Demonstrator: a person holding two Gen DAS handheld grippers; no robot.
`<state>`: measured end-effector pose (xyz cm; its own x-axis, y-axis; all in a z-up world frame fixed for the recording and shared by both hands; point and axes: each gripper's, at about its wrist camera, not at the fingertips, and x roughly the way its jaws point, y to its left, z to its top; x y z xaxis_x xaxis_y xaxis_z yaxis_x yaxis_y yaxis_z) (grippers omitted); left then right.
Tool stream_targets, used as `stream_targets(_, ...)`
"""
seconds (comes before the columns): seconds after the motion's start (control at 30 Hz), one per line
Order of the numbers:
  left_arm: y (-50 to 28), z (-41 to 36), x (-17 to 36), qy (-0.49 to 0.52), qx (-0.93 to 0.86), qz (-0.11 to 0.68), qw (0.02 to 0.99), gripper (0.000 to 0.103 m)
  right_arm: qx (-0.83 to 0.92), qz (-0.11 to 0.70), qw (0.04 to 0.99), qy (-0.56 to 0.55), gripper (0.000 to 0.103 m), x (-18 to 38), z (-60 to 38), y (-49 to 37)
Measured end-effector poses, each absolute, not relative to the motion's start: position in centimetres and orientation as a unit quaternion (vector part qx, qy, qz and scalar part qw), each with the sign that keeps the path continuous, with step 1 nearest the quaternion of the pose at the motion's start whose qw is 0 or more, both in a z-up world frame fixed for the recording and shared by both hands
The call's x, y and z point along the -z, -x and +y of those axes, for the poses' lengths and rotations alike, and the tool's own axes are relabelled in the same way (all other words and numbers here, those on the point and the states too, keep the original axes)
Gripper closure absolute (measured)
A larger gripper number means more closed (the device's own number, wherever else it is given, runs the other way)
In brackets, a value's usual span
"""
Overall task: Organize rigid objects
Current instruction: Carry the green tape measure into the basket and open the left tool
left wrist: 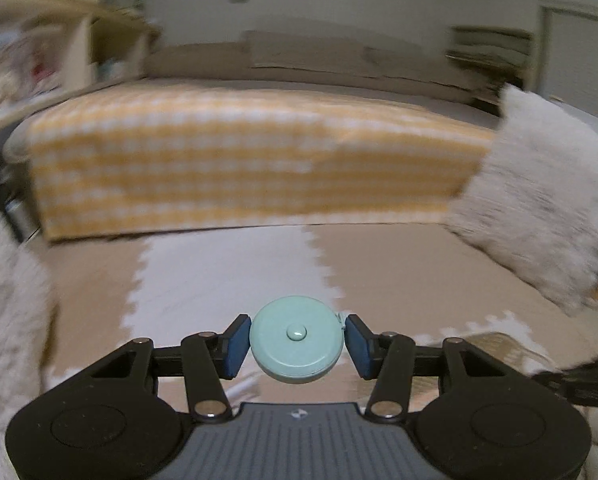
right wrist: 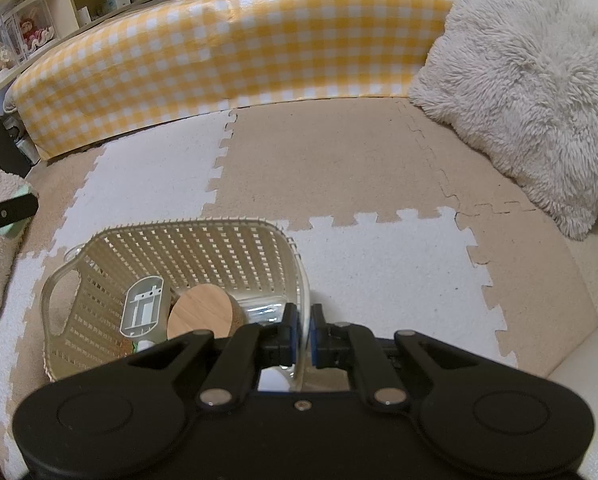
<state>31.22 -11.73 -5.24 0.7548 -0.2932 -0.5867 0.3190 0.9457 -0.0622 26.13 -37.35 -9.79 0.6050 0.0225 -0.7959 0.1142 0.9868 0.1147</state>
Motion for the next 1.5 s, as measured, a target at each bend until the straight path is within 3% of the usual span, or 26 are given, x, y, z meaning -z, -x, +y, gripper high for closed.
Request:
stream_targets(0.5, -27.7, -19.6, 8.8, -0.117, 0.289, 0.374, 0.873, 0.051, 0.026, 0.444, 0.892, -0.077, 0.097, 9.8, -37.3, -26.1)
stream_targets(1.07, -28.0, -20.3, 11.3, -0.108, 0.290, 0.413, 0.857, 0.050, 0.026, 0.444, 0.892, -0.077, 0.097, 9.8, -37.4, -26.2)
stream_targets(1.27, -28.0, -20.3, 11.2, -0.099, 0.291, 0.421, 0.853, 0.038, 0.026, 0.444, 0.892, -0.077, 0.097, 9.8, -37.4, -26.2)
stream_targets(1.5, -27.9, -20.4, 11.2, -0.098, 0.293, 0.428, 0.849, 0.036, 0.026, 0.444, 0.892, -0.077, 0.097, 9.8, -37.4, -26.2)
